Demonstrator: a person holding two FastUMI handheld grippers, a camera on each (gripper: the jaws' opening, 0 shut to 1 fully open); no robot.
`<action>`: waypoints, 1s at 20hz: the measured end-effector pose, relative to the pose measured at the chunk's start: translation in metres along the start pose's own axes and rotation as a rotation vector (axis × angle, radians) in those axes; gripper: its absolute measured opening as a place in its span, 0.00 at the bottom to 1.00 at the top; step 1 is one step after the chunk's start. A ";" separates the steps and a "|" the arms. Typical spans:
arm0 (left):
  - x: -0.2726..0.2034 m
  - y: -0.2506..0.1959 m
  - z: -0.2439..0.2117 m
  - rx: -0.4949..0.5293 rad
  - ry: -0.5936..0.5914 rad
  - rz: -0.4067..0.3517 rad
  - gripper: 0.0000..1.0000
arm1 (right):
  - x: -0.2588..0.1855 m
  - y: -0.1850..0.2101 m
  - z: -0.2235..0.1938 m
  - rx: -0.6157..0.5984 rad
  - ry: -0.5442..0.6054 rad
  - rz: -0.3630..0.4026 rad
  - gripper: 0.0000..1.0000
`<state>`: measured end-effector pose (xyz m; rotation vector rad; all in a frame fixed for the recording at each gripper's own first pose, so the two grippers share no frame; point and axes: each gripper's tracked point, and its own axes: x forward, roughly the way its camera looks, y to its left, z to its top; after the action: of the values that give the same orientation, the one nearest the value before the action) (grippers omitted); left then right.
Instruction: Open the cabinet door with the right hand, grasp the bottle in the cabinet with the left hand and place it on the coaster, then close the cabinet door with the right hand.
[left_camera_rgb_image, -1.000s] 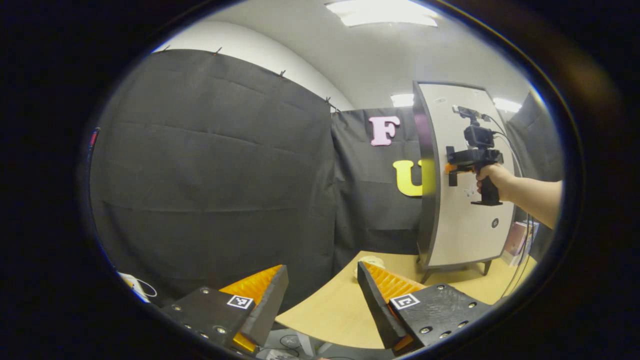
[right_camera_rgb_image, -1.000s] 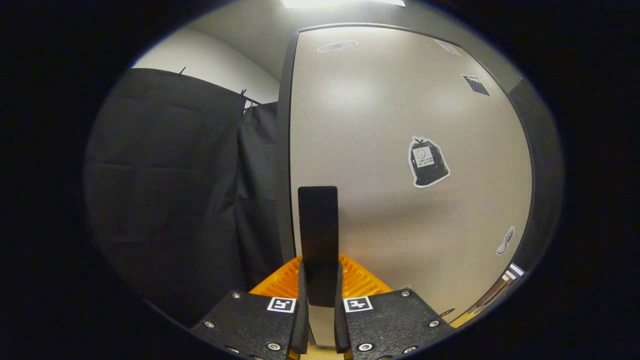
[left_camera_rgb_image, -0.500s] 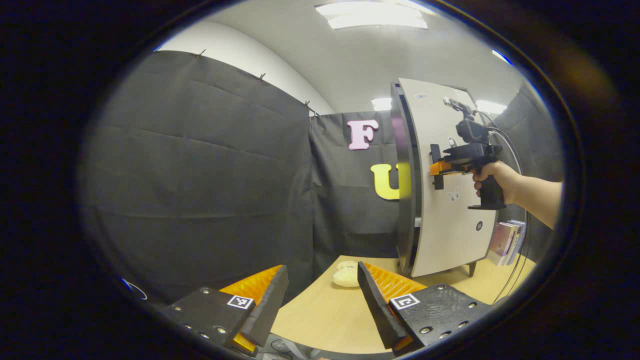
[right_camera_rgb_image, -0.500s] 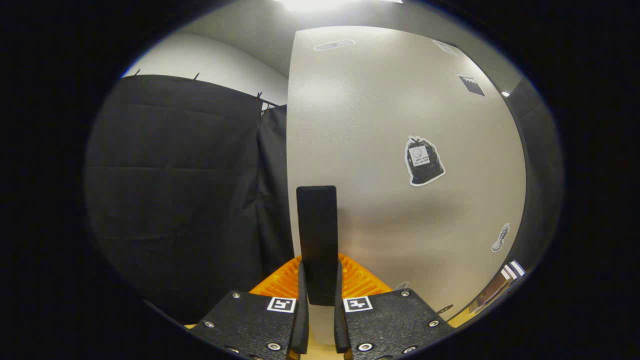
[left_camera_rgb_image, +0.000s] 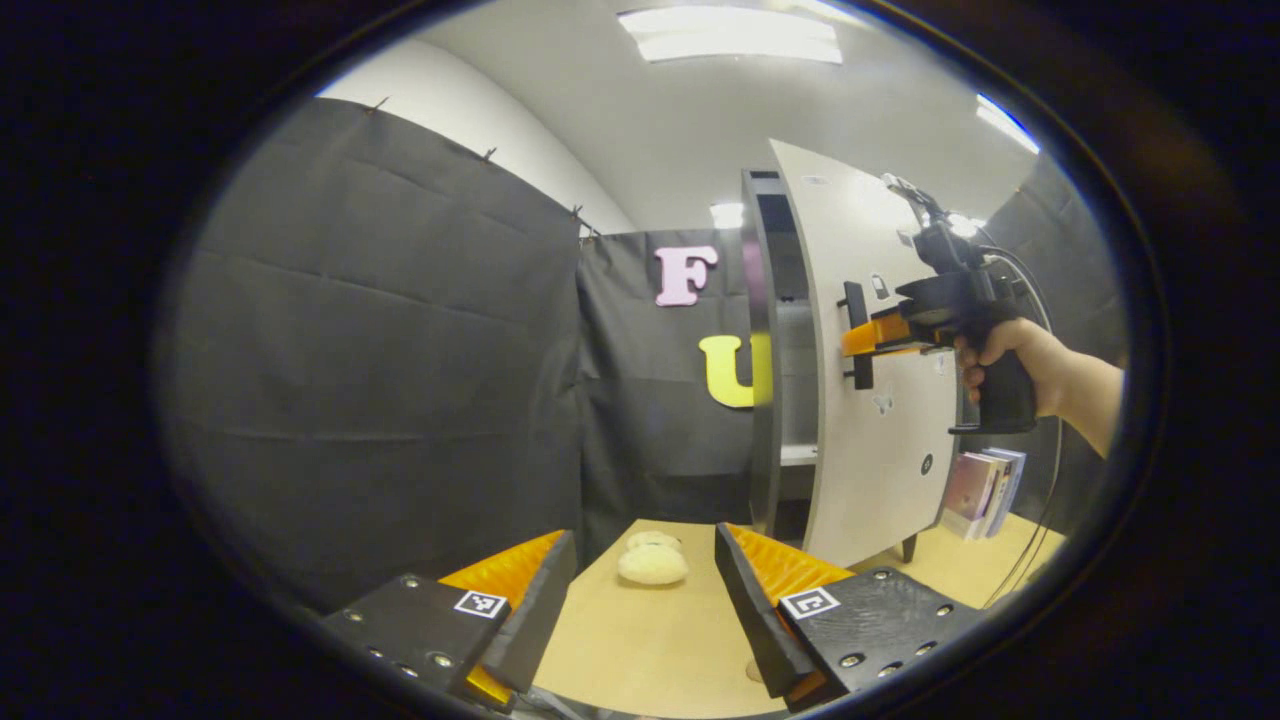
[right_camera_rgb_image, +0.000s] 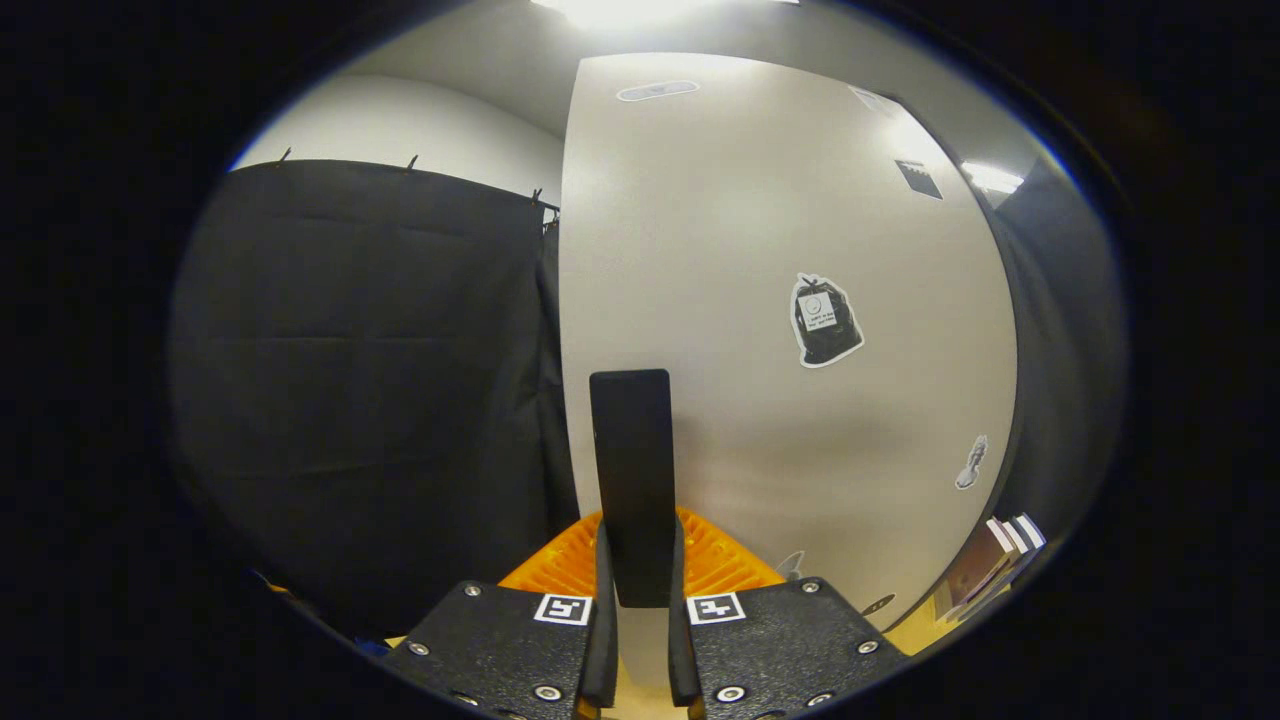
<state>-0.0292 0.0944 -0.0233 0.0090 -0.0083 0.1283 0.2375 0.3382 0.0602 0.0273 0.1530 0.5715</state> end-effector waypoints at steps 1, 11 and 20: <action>0.001 -0.005 -0.001 -0.003 0.000 -0.010 0.83 | -0.002 -0.001 -0.001 0.005 0.005 0.008 0.20; 0.003 -0.053 0.011 -0.006 -0.038 -0.121 0.83 | -0.023 -0.010 -0.002 0.005 0.019 0.021 0.20; 0.014 -0.114 0.014 -0.013 -0.049 -0.221 0.83 | -0.096 -0.045 0.002 0.020 0.000 -0.029 0.20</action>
<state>-0.0011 -0.0171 -0.0104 -0.0004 -0.0565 -0.0935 0.1821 0.2480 0.0721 0.0441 0.1592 0.5413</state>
